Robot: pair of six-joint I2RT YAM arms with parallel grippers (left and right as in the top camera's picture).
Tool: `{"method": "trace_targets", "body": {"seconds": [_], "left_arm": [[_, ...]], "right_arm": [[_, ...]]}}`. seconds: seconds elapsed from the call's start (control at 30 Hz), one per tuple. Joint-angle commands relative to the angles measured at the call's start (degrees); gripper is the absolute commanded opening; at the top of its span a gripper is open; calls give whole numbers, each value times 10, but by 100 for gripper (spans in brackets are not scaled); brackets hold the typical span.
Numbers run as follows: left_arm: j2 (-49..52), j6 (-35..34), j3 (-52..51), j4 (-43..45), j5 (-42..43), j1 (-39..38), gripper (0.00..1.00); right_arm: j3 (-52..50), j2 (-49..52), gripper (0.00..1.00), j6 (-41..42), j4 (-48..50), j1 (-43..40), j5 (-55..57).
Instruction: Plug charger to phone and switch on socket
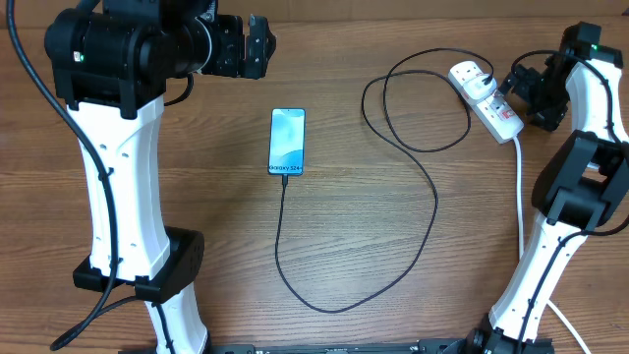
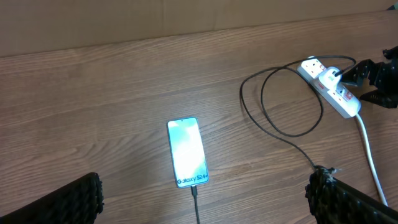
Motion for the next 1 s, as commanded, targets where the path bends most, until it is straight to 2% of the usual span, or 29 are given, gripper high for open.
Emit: {"method": "trace_targets", "body": {"seconds": [0.0, 0.63, 0.8, 0.97], "left_arm": [[2, -3, 0, -1, -3, 1, 100], [2, -3, 0, -1, -3, 1, 100], [2, -3, 0, -1, -3, 1, 100], [2, -3, 0, -1, -3, 1, 100]], "right_arm": [[1, 17, 100, -13, -9, 7, 5], [10, 38, 100, -14, -32, 23, 10], [30, -1, 100, -10, -67, 7, 9], [37, -88, 100, -5, -95, -9, 9]]}}
